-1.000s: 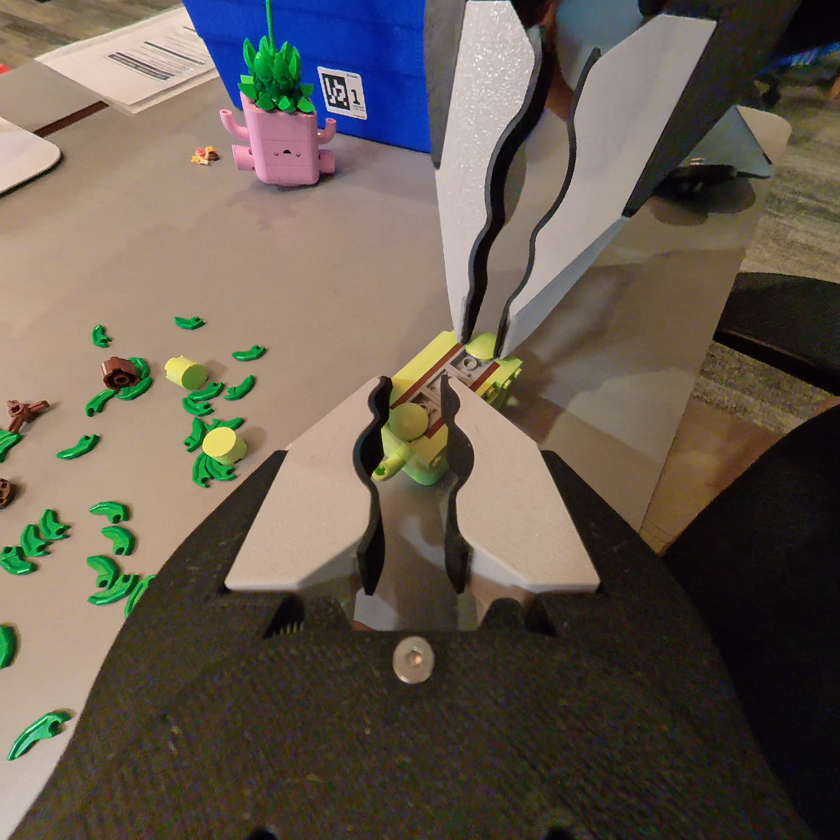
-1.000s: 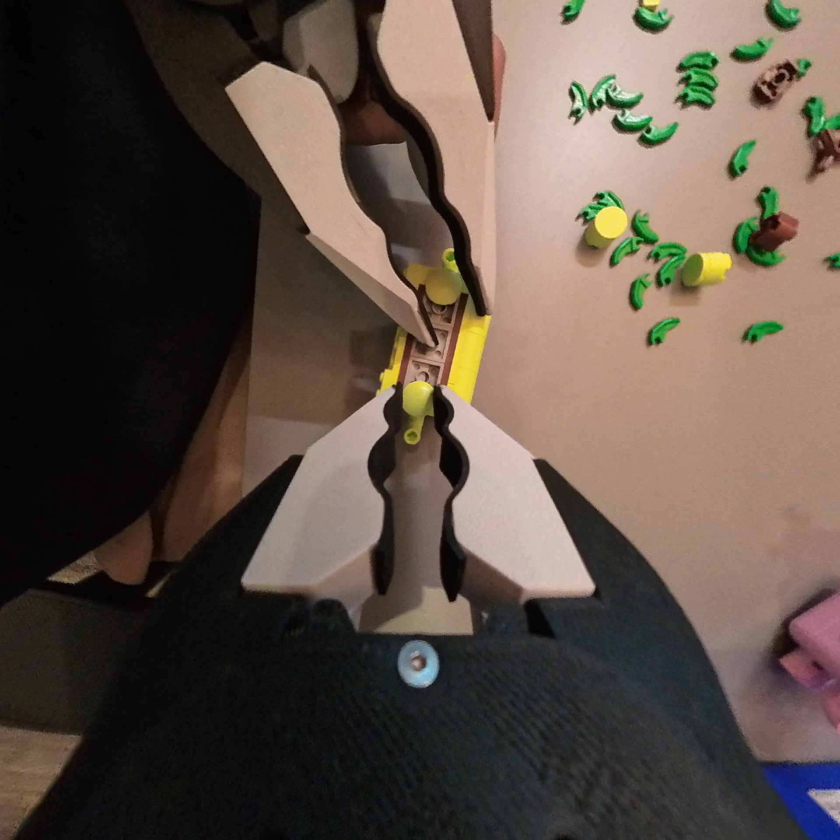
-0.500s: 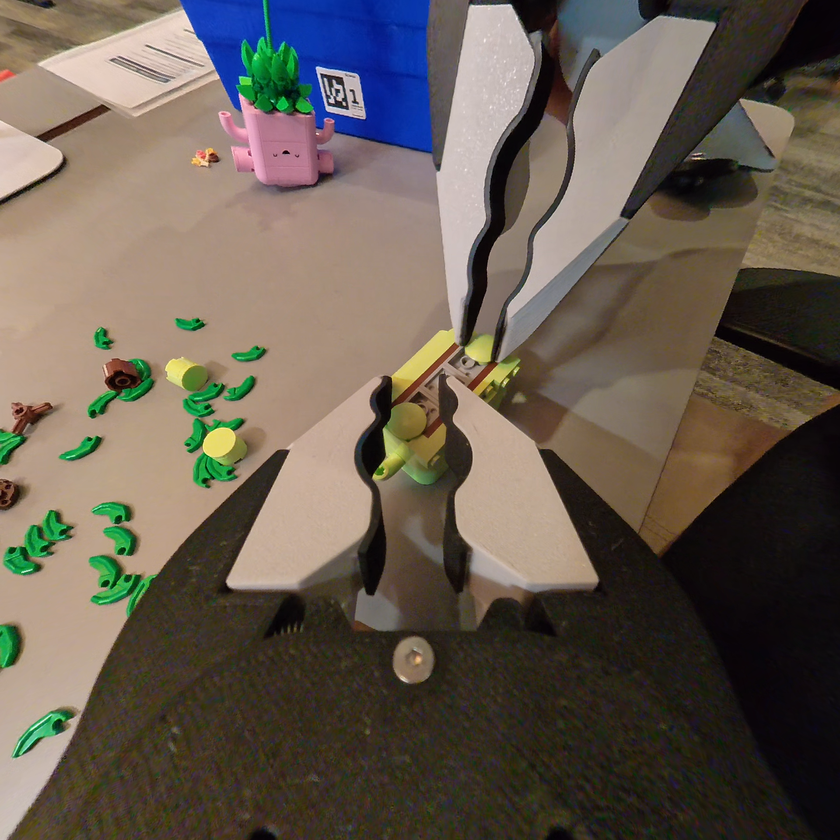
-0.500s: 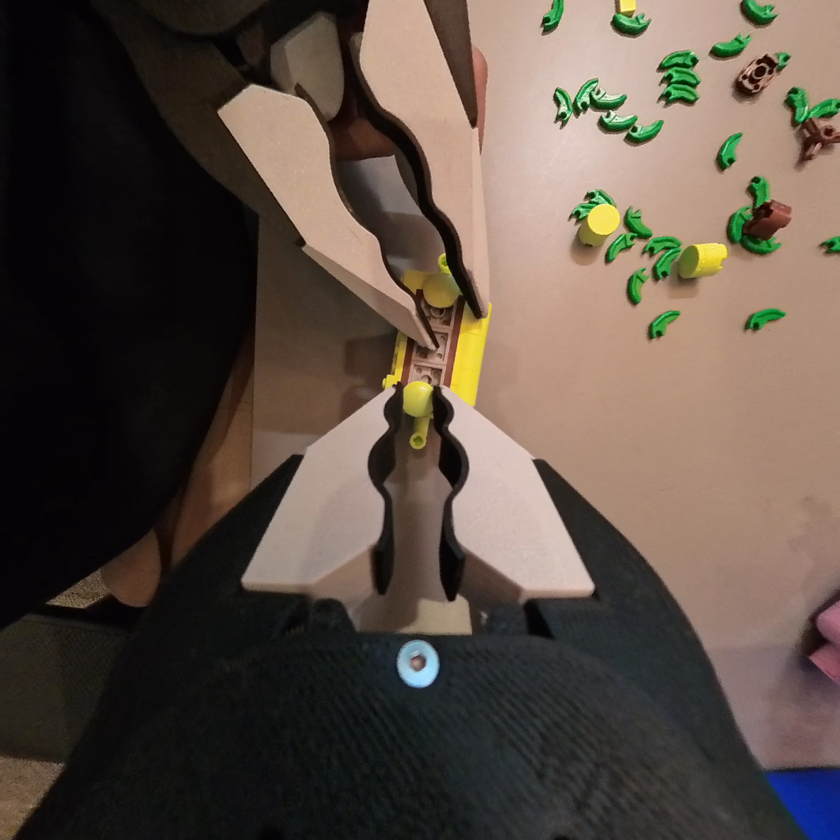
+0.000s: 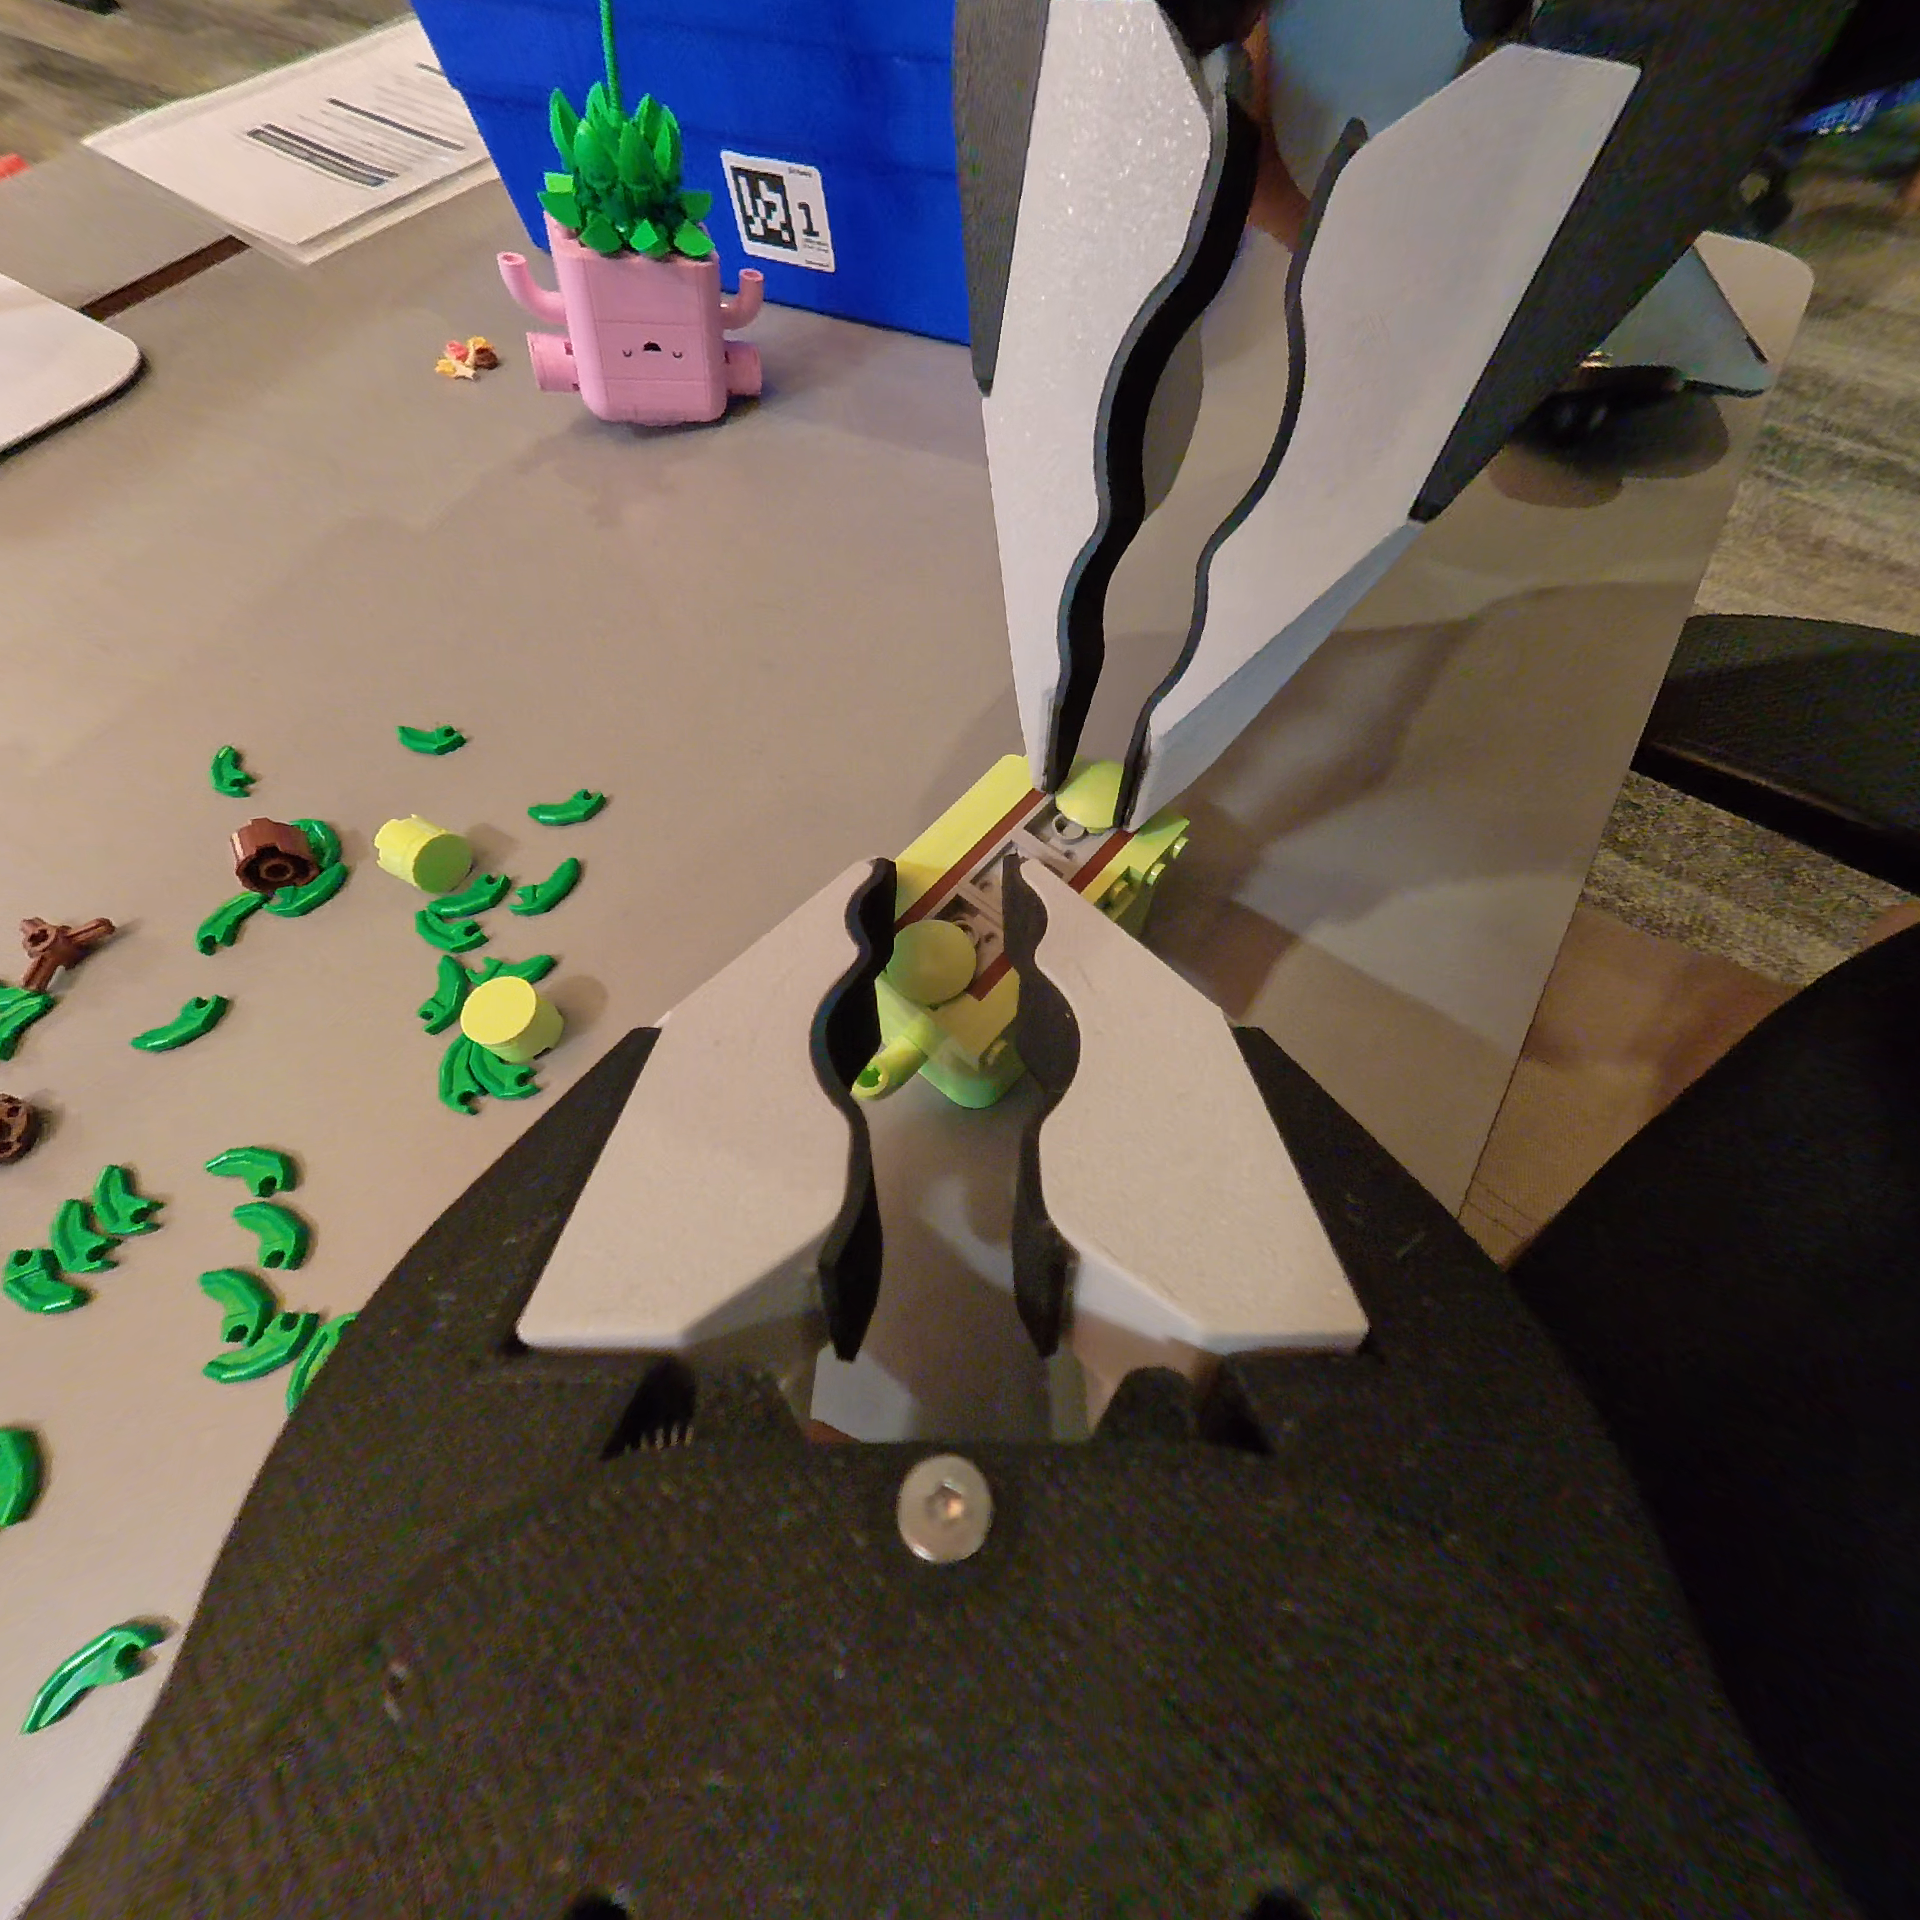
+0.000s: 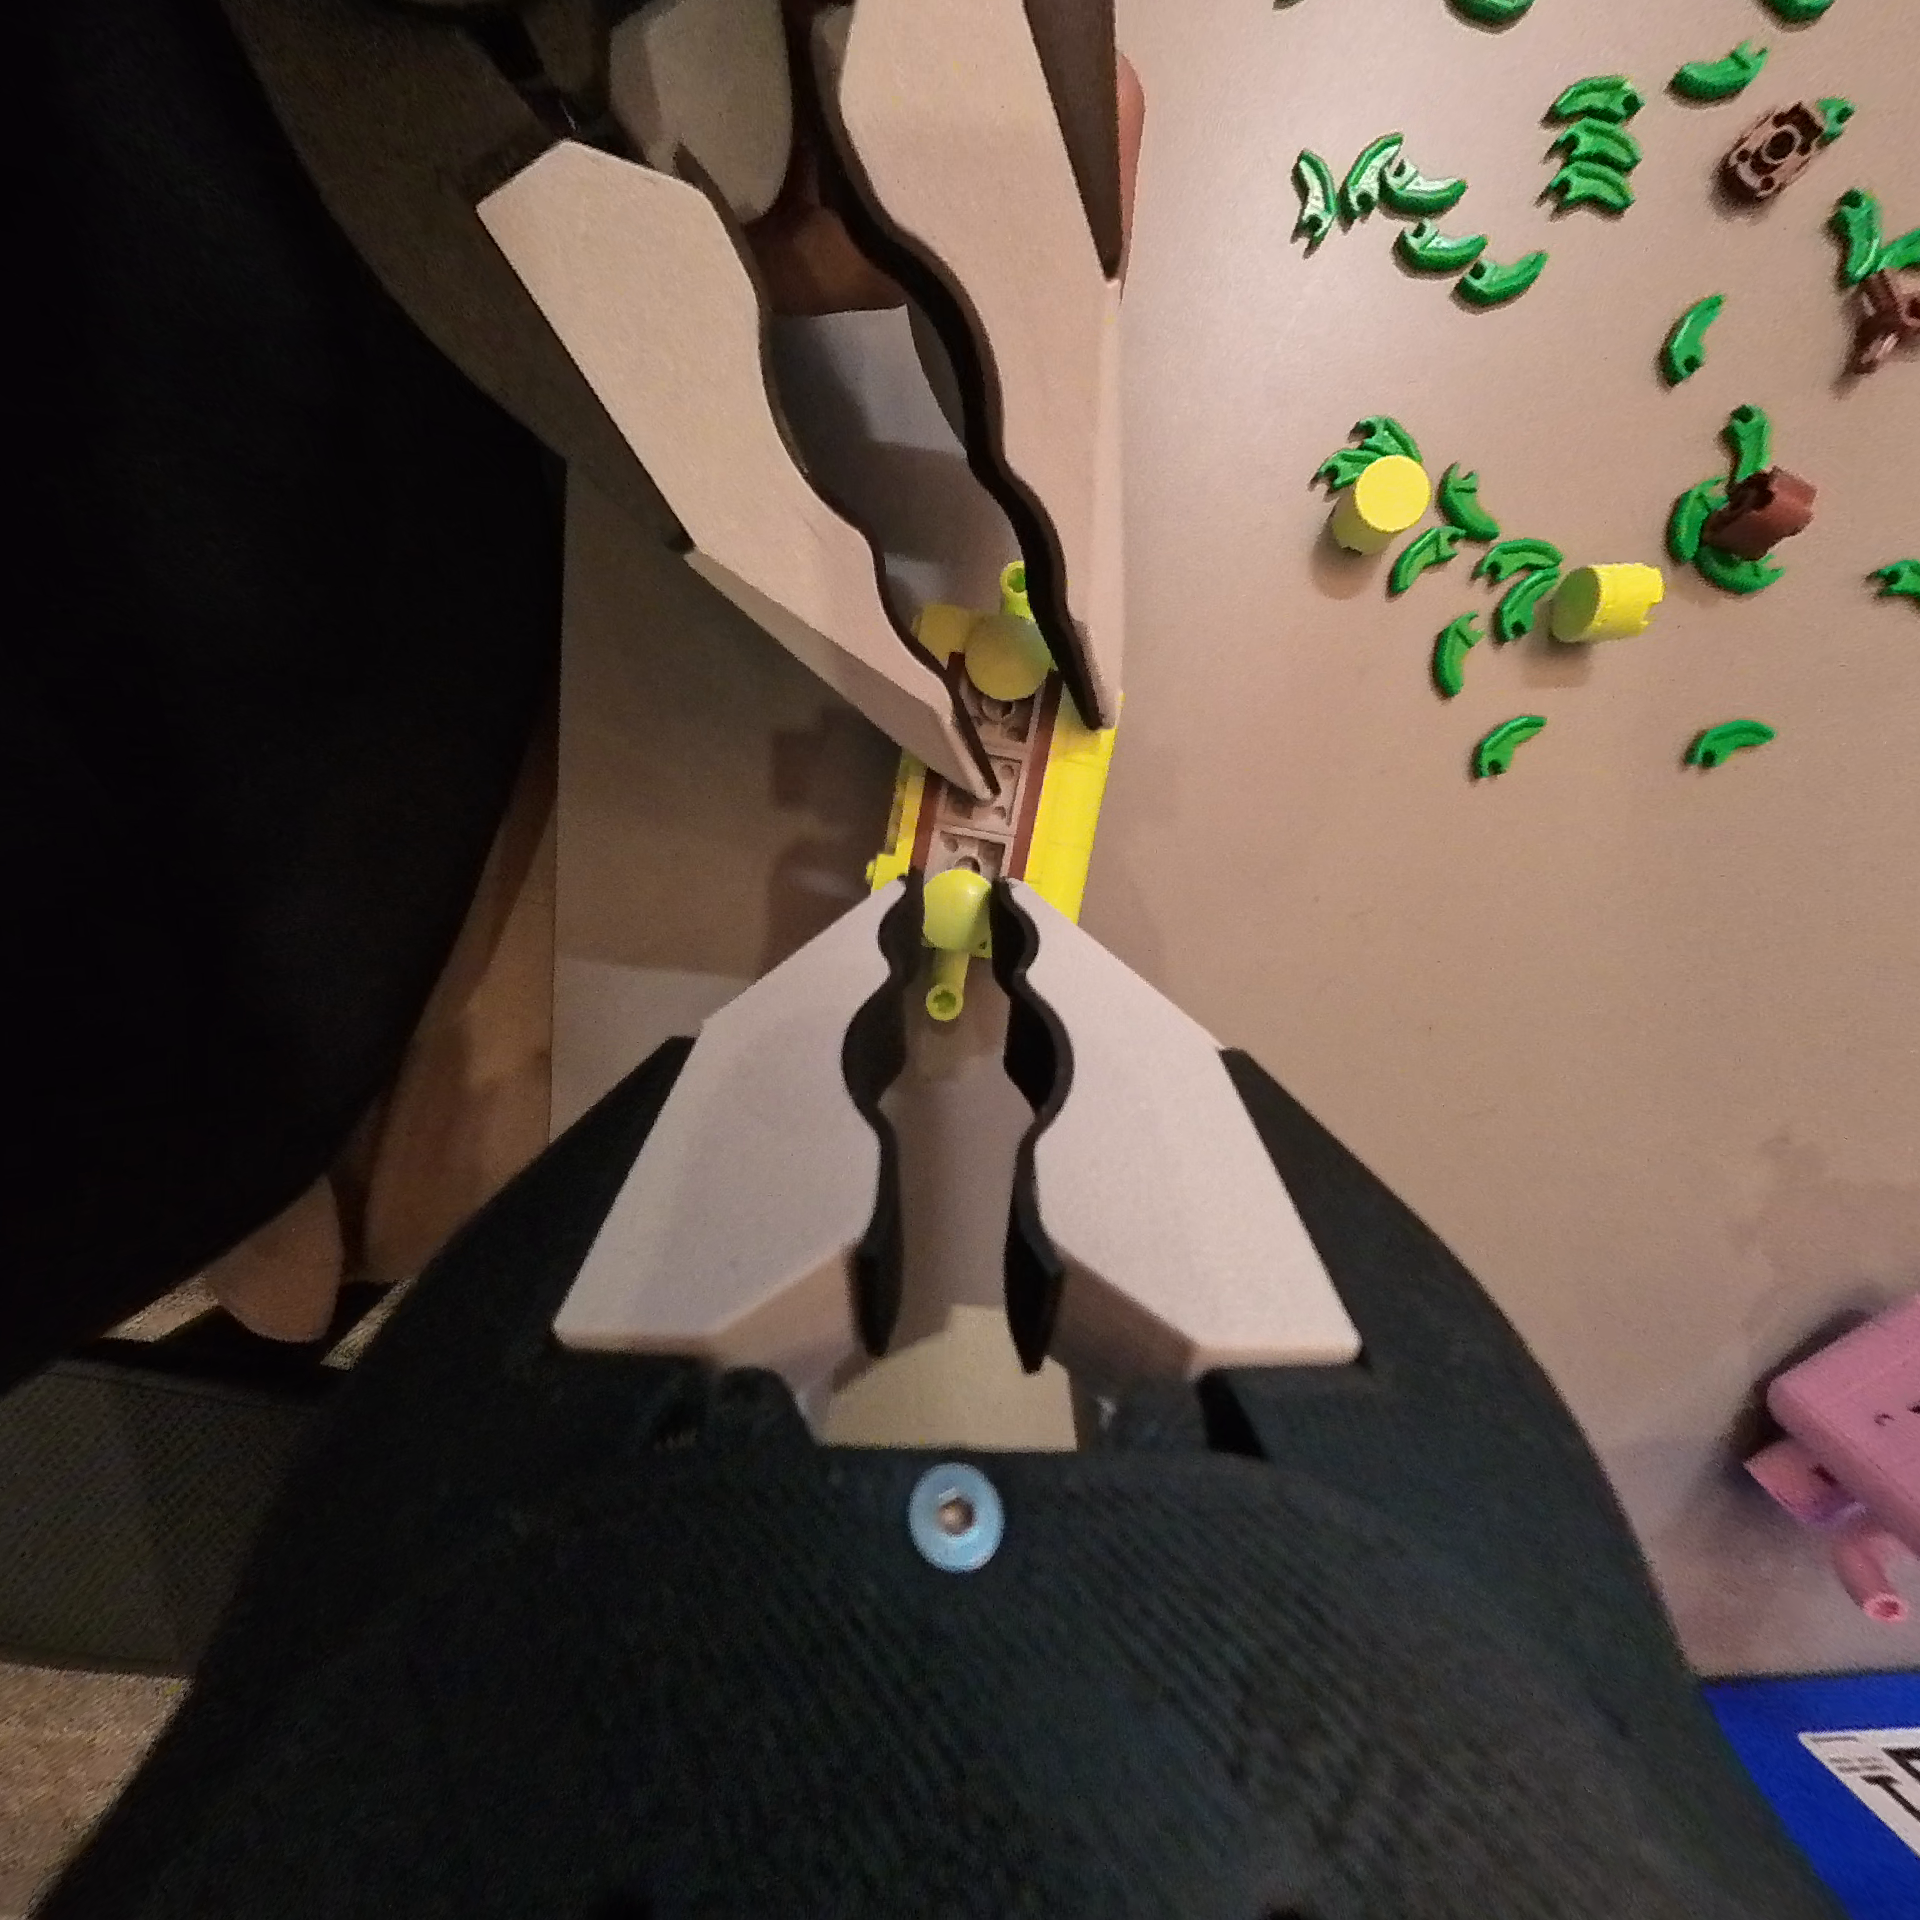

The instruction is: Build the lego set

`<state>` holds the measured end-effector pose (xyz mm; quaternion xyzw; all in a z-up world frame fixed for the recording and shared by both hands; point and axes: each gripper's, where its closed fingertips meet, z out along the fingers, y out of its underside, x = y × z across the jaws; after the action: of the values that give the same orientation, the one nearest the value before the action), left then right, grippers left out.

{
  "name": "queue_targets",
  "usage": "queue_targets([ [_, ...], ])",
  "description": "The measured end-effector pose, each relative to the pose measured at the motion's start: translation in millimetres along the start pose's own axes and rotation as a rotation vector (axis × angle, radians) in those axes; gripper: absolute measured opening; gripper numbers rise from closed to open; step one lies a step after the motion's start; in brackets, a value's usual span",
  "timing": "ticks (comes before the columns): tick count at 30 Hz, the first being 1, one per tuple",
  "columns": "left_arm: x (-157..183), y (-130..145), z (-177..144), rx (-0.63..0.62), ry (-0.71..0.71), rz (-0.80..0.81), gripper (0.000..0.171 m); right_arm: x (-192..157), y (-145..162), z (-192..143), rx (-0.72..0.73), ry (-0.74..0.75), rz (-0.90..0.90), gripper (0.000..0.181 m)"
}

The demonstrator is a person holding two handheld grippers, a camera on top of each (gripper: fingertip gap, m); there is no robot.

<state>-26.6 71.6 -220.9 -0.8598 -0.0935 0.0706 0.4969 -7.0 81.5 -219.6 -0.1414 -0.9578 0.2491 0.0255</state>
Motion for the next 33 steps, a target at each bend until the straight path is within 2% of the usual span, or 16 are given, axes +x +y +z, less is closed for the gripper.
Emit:
queue_targets([
  [12, -0.4, 0.2, 0.2, 0.0, 0.001, -0.005, 0.021, 0.6, 0.4, 0.6, 0.09, 0.012, 0.03, 0.012],
  [17, -1.1, 0.2, 0.2, -0.001, -0.004, -0.006, 0.022, 1.4, -2.1, 0.0, 0.138, 0.086, 0.05, 0.011],
  [19, -1.7, 0.2, 0.1, -0.001, -0.009, -0.006, 0.022, 2.1, -4.1, -2.1, 0.196, 0.125, 0.077, 0.015],
  [21, -1.6, 0.1, 0.0, -0.001, -0.012, -0.003, 0.022, 4.0, -11.6, -11.8, 0.306, 0.153, 0.144, 0.04],
  [23, -1.7, 0.0, 0.2, 0.0, -0.016, 0.0, 0.022, 16.0, -14.8, -27.5, 0.427, 0.217, 0.25, 0.035],
  [25, -1.9, -0.2, 0.1, 0.001, -0.019, 0.001, 0.022, 40.5, 4.0, -34.8, 0.459, 0.344, 0.415, 0.034],
  [28, -2.9, -0.6, 0.1, 0.002, -0.027, 0.001, 0.024, 68.7, 53.0, -22.1, 0.351, 0.53, 0.627, 0.043],
  [30, -3.9, -1.3, 0.0, 0.002, -0.029, -0.001, 0.026, 78.2, 65.5, -13.4, 0.337, 0.605, 0.664, 0.049],
  [33, -5.9, -3.3, -1.0, 0.005, -0.033, -0.011, 0.026, 89.7, 68.2, -2.5, 0.323, 0.649, 0.675, 0.054],
])
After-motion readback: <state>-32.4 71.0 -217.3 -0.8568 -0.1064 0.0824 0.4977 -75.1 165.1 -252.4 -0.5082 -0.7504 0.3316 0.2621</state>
